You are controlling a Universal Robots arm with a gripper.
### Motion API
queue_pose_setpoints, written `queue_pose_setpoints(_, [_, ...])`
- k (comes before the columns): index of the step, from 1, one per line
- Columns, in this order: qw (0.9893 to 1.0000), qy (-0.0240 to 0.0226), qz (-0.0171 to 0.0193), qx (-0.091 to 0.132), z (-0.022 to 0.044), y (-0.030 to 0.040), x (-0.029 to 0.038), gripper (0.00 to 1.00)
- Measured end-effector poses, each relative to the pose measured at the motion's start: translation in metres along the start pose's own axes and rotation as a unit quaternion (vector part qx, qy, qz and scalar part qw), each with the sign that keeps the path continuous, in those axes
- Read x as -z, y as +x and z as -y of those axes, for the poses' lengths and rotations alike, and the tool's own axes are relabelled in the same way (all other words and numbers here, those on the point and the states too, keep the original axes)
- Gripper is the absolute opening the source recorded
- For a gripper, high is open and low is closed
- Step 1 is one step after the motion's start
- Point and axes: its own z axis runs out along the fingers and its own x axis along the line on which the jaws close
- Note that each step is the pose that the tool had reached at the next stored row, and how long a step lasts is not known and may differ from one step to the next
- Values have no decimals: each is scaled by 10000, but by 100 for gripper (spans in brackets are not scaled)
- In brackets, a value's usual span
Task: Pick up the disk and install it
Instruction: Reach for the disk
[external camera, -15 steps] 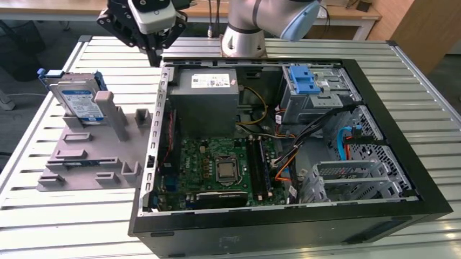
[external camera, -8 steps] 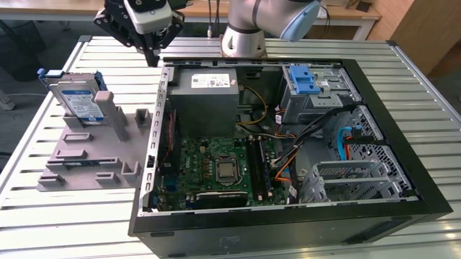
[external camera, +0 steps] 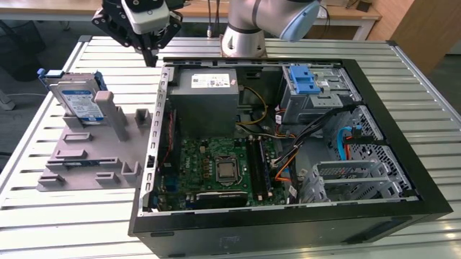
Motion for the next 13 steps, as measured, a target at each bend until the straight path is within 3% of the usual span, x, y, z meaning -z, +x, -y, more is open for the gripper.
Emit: queue_pose_setpoints(13, [10000,0,0,0,4,47,-2,11])
